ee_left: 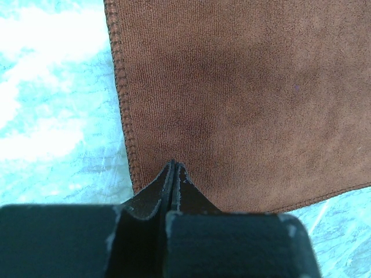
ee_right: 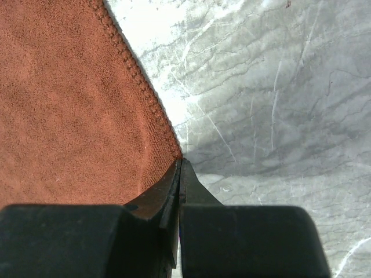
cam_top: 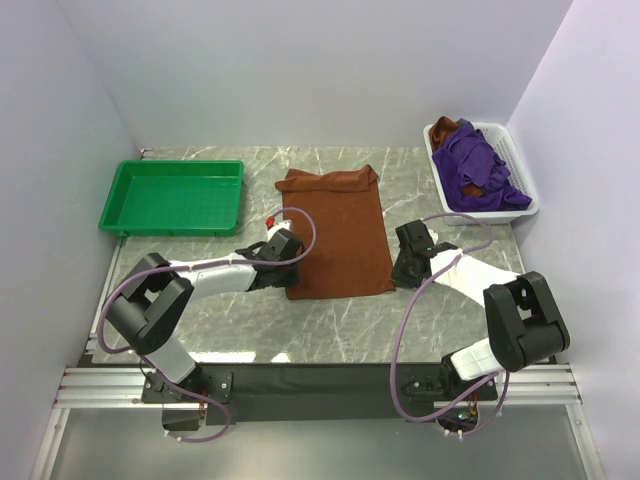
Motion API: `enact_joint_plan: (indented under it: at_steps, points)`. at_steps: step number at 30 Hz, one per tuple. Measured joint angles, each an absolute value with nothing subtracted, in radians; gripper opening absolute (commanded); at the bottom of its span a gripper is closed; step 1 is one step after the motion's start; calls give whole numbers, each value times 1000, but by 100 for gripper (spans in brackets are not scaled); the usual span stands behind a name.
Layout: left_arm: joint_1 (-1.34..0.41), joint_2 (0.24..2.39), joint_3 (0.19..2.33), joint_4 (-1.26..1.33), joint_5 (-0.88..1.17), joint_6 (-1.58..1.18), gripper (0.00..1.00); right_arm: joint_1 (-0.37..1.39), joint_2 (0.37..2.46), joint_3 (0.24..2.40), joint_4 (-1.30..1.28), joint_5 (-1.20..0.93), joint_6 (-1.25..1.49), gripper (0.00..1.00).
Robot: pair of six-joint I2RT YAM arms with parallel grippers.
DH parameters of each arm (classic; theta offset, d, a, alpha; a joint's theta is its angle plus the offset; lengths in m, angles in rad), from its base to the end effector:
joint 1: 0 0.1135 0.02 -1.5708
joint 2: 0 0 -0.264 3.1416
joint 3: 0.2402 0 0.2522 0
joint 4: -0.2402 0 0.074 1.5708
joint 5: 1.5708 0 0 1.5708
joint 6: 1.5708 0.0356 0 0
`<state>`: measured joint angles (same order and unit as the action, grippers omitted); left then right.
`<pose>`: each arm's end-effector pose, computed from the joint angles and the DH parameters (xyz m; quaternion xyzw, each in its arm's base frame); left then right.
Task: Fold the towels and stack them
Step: Flatten out the crumpled towel
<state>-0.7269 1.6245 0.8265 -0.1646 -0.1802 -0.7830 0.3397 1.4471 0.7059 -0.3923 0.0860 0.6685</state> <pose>0.2362 -0.2015 0.1542 -0.0536 0.9491 -0.1418 0.2760 0.2414 0.0821 0.1552 0.1688 0.9606 0.0679 0.2100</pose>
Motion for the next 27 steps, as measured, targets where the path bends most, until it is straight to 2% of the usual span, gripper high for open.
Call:
enact_joint_plan:
  at_steps: [14,18,27]
  points:
    - [-722,1554,755,-175,-166,-799,1,340,1459,730,-465,109,640,0]
    - [-720,1539,743,-185,-154,-805,6,351,1463,735,-470,113,630,0]
    - [-722,1488,745,-285,-129,-807,46,439,1462,748,-528,144,618,0]
